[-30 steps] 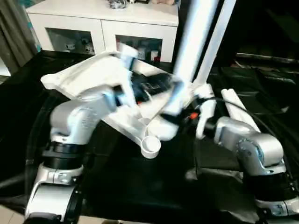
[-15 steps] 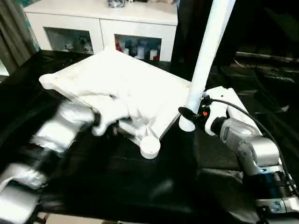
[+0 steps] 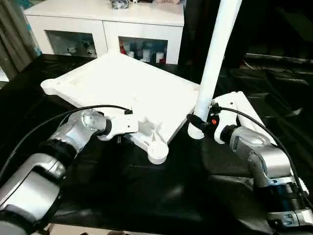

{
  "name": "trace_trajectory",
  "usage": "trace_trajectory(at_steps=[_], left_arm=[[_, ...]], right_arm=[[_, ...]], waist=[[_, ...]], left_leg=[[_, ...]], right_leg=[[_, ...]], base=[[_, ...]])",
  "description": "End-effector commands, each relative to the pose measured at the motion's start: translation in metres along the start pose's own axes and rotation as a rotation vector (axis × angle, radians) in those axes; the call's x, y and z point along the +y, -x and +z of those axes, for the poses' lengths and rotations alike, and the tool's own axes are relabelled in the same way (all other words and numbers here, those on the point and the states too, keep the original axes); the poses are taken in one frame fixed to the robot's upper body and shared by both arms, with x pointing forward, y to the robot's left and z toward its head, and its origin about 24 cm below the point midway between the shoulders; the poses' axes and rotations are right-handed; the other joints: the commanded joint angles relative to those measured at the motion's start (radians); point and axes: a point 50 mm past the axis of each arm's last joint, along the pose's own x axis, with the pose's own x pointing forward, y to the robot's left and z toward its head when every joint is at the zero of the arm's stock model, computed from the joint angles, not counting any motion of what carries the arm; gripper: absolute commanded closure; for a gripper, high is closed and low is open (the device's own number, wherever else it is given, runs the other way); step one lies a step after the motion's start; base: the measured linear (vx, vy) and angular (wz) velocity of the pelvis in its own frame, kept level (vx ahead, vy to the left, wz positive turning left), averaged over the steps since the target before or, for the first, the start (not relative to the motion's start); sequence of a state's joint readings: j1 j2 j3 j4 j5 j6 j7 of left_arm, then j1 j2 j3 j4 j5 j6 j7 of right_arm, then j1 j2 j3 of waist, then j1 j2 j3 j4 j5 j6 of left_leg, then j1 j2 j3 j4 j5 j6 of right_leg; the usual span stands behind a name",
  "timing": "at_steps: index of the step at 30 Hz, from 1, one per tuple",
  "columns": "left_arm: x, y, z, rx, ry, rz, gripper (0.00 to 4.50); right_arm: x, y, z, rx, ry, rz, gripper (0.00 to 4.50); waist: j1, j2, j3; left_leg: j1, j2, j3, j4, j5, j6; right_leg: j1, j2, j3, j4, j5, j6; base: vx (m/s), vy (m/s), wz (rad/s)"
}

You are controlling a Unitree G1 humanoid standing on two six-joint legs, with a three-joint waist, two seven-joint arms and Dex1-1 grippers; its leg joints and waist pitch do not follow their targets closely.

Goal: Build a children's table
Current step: Pick table leg, then rotate table base

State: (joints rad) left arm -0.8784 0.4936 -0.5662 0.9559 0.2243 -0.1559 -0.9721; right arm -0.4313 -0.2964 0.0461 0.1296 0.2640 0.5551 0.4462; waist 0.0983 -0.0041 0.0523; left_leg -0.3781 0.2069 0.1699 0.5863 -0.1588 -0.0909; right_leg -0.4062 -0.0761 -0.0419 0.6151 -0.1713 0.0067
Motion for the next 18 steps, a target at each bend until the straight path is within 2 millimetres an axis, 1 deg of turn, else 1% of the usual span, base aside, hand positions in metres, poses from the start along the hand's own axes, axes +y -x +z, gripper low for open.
trace_trajectory(at_steps=[1, 2, 3, 4, 5, 6, 7, 9, 11, 12, 15, 18], left_arm=[[0.000, 0.003, -0.001, -0.015, 0.032, -0.055, 2.14], [-0.002, 0.004, -0.001, -0.023, 0.056, -0.094, 2.22], [-0.003, 0.004, -0.001, -0.029, 0.073, -0.119, 2.33], [-0.005, 0.004, -0.001, -0.029, 0.089, -0.149, 2.33], [-0.007, 0.005, -0.002, -0.023, 0.099, -0.184, 2.50], [-0.009, 0.007, -0.003, -0.003, 0.093, -0.238, 2.50], [-0.010, 0.007, -0.003, 0.005, 0.091, -0.260, 2.63], [-0.012, 0.008, -0.004, 0.015, 0.085, -0.298, 2.71], [-0.015, 0.010, -0.002, 0.027, 0.086, -0.368, 2.90], [-0.015, 0.010, -0.002, 0.026, 0.086, -0.370, 2.97], [-0.015, 0.011, 0.000, 0.018, 0.092, -0.374, 3.21], [-0.011, 0.005, 0.007, -0.070, 0.243, -0.269, 3.46]], right_arm=[[-0.002, 0.003, 0.004, -0.021, 0.023, -0.004, 2.60], [-0.002, 0.003, 0.004, -0.019, 0.027, -0.001, 2.60], [-0.001, 0.003, 0.004, -0.018, 0.030, 0.001, 2.60], [-0.001, 0.003, 0.003, -0.017, 0.032, 0.002, 2.60], [-0.001, 0.002, 0.003, -0.015, 0.035, 0.004, 2.60], [-0.001, 0.002, 0.002, -0.012, 0.040, 0.005, 2.60], [-0.001, 0.002, 0.002, -0.010, 0.043, 0.006, 2.60], [-0.001, 0.002, 0.002, -0.008, 0.046, 0.008, 2.60], [-0.001, 0.001, 0.001, -0.003, 0.058, 0.010, 2.60], [-0.001, 0.001, 0.001, -0.003, 0.059, 0.010, 2.60], [-0.001, 0.002, 0.000, -0.003, 0.062, 0.009, 2.60], [0.000, 0.001, -0.001, -0.002, 0.065, 0.008, 2.60]], waist=[[0.004, 0.011, -0.074], [0.002, 0.008, -0.072], [0.002, 0.008, -0.072], [-0.001, 0.006, -0.072], [-0.002, 0.007, -0.073], [-0.002, 0.008, -0.073], [-0.003, 0.007, -0.073], [-0.004, 0.007, -0.073], [-0.003, 0.009, -0.072], [-0.004, 0.008, -0.072], [-0.003, 0.009, -0.071], [-0.004, 0.013, -0.069]], left_leg=[[0.020, 0.008, -0.001, -0.066, -0.253, -0.051], [0.019, 0.009, -0.002, -0.068, -0.254, -0.050], [0.017, 0.008, -0.002, -0.068, -0.251, -0.050], [0.018, 0.007, 0.000, -0.068, -0.253, -0.049], [0.019, 0.008, 0.000, -0.067, -0.250, -0.046], [0.020, 0.008, 0.000, -0.067, -0.247, -0.045], [0.019, 0.009, 0.000, -0.068, -0.240, -0.042], [0.019, 0.009, 0.002, -0.067, -0.231, -0.039], [0.022, 0.009, 0.002, -0.067, -0.238, -0.035], [0.021, 0.010, 0.002, -0.068, -0.239, -0.036], [0.023, 0.010, 0.003, -0.068, -0.246, -0.036], [0.024, 0.010, 0.003, -0.068, -0.268, -0.041]], right_leg=[[0.053, -0.053, 0.031, -0.067, -0.186, -0.193], [0.053, -0.053, 0.031, -0.066, -0.190, -0.197], [0.055, -0.053, 0.031, -0.065, -0.191, -0.200], [0.054, -0.053, 0.031, -0.066, -0.189, -0.204], [0.053, -0.052, 0.032, -0.064, -0.177, -0.210], [0.054, -0.053, 0.032, -0.063, -0.169, -0.214], [0.054, -0.054, 0.032, -0.063, -0.160, -0.219], [0.054, -0.052, 0.033, -0.061, -0.142, -0.223], [0.054, -0.052, 0.033, -0.062, -0.144, -0.228], [0.055, -0.053, 0.033, -0.062, -0.145, -0.228], [0.053, -0.052, 0.034, -0.064, -0.160, -0.228], [0.052, -0.052, 0.033, -0.064, -0.178, -0.234]], base=[[0.000, 0.000, 0.00], [0.000, 0.000, 0.00], [0.000, 0.000, 0.00], [0.000, 0.000, 0.00], [0.000, 0.000, 0.00], [0.000, 0.000, 0.00], [0.000, 0.000, 0.00], [0.000, 0.000, 0.00], [0.000, 0.000, 0.00], [0.000, 0.000, 0.00], [0.000, 0.000, 0.00], [0.000, 0.000, 0.00]])
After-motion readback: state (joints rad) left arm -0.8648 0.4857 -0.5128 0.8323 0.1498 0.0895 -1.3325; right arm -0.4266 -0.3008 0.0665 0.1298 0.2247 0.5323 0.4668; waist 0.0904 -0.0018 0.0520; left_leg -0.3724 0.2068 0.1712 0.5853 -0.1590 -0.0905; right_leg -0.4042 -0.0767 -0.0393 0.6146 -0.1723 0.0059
